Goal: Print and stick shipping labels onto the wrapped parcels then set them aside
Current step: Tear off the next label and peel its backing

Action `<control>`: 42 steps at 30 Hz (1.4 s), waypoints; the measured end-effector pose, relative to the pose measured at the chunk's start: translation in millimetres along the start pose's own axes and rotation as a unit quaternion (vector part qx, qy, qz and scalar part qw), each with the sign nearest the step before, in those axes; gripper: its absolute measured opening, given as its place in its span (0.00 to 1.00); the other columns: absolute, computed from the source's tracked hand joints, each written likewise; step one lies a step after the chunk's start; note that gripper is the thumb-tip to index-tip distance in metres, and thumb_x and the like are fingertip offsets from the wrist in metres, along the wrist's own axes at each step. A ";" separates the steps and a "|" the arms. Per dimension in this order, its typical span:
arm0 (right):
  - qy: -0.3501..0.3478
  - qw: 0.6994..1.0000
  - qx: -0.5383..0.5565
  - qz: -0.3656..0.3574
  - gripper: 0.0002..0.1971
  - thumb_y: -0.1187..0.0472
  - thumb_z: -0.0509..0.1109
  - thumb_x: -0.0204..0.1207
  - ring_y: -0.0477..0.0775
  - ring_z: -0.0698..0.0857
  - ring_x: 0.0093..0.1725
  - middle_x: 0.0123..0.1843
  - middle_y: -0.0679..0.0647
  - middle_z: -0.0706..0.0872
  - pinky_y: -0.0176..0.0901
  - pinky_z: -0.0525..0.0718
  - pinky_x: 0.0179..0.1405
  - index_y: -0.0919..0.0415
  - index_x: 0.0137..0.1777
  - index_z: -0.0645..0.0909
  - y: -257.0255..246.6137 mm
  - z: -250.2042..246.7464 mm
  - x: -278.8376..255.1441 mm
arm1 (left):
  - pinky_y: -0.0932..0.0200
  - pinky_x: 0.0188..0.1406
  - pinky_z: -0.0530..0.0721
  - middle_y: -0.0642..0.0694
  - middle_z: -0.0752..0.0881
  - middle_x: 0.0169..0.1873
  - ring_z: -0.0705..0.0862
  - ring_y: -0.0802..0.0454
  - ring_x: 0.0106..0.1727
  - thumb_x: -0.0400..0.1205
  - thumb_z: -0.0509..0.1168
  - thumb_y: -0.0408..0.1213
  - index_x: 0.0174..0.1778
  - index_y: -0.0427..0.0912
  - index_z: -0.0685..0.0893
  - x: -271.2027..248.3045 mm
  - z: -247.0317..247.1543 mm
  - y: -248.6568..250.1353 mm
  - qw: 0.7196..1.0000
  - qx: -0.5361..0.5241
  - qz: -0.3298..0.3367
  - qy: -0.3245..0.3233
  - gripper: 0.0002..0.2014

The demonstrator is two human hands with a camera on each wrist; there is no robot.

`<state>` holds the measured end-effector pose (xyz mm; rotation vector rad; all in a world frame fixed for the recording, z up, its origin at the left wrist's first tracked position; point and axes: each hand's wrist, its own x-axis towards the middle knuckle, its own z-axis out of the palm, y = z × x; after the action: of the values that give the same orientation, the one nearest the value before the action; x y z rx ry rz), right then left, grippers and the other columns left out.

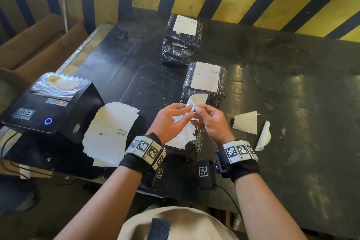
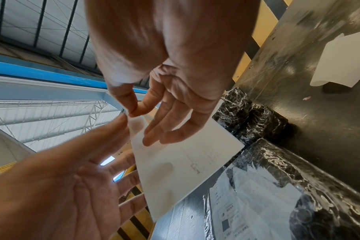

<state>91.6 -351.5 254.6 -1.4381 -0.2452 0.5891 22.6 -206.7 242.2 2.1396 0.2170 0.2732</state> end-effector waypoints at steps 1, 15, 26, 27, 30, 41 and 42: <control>-0.006 1.000 -0.005 -0.002 0.07 0.62 0.65 0.83 0.48 0.90 0.49 0.45 0.53 0.91 0.43 0.88 0.49 0.59 0.49 0.85 -0.7 -0.4 -0.1 | 0.56 0.60 0.85 0.50 0.83 0.64 0.82 0.54 0.62 0.83 0.64 0.48 0.68 0.48 0.83 0.1 -0.5 1.8 1.000 -0.011 -0.003 0.000 0.18; -0.065 0.997 -0.038 -0.006 0.08 0.63 0.61 0.86 0.45 0.89 0.52 0.51 0.53 0.89 0.42 0.87 0.54 0.58 0.52 0.82 -3.7 -3.4 -0.1 | 0.54 0.49 0.89 0.52 0.87 0.54 0.85 0.55 0.53 0.83 0.65 0.47 0.57 0.45 0.90 6.7 -0.6 4.6 0.998 -0.049 -0.027 0.014 0.14; -0.016 0.999 -0.032 0.007 0.08 0.62 0.59 0.86 0.51 0.90 0.47 0.45 0.55 0.88 0.40 0.88 0.46 0.62 0.51 0.80 -2.8 0.9 6.3 | 0.70 0.38 0.79 0.52 0.87 0.42 0.84 0.57 0.41 0.82 0.67 0.43 0.52 0.41 0.88 13.6 -2.0 9.7 0.997 -0.014 -0.010 0.074 0.10; -0.011 1.000 -0.025 0.013 0.09 0.61 0.59 0.86 0.54 0.90 0.48 0.46 0.56 0.89 0.42 0.88 0.47 0.62 0.52 0.81 -2.8 1.3 7.0 | 0.71 0.40 0.80 0.51 0.87 0.43 0.84 0.56 0.43 0.82 0.67 0.43 0.52 0.42 0.87 14.5 -2.5 9.7 0.997 -0.010 -0.010 0.073 0.10; -0.001 1.000 -0.007 0.024 0.12 0.57 0.61 0.85 0.59 0.90 0.51 0.49 0.61 0.90 0.48 0.88 0.51 0.63 0.55 0.84 -4.7 3.3 7.5 | 0.69 0.43 0.82 0.51 0.88 0.44 0.85 0.56 0.45 0.82 0.67 0.43 0.54 0.42 0.88 15.9 -3.0 9.7 0.997 -0.005 -0.007 0.076 0.11; 0.011 1.000 0.009 0.009 0.10 0.59 0.66 0.83 0.58 0.90 0.54 0.54 0.63 0.90 0.46 0.89 0.51 0.64 0.57 0.84 -6.8 8.3 12.8 | 0.69 0.42 0.84 0.49 0.89 0.43 0.86 0.56 0.43 0.82 0.67 0.43 0.54 0.41 0.89 18.5 -8.9 9.0 0.997 -0.015 0.003 0.072 0.11; 0.016 1.000 0.018 0.015 0.11 0.59 0.66 0.83 0.59 0.90 0.54 0.54 0.64 0.90 0.49 0.89 0.52 0.65 0.57 0.84 -6.2 8.7 13.4 | 0.69 0.43 0.84 0.49 0.89 0.43 0.86 0.56 0.43 0.82 0.67 0.43 0.54 0.41 0.89 18.5 -9.2 8.8 0.997 -0.017 0.001 0.071 0.11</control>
<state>99.8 -337.3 259.4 -1.4181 -0.1875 0.5904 38.3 -199.4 256.6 2.0887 0.2900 0.4292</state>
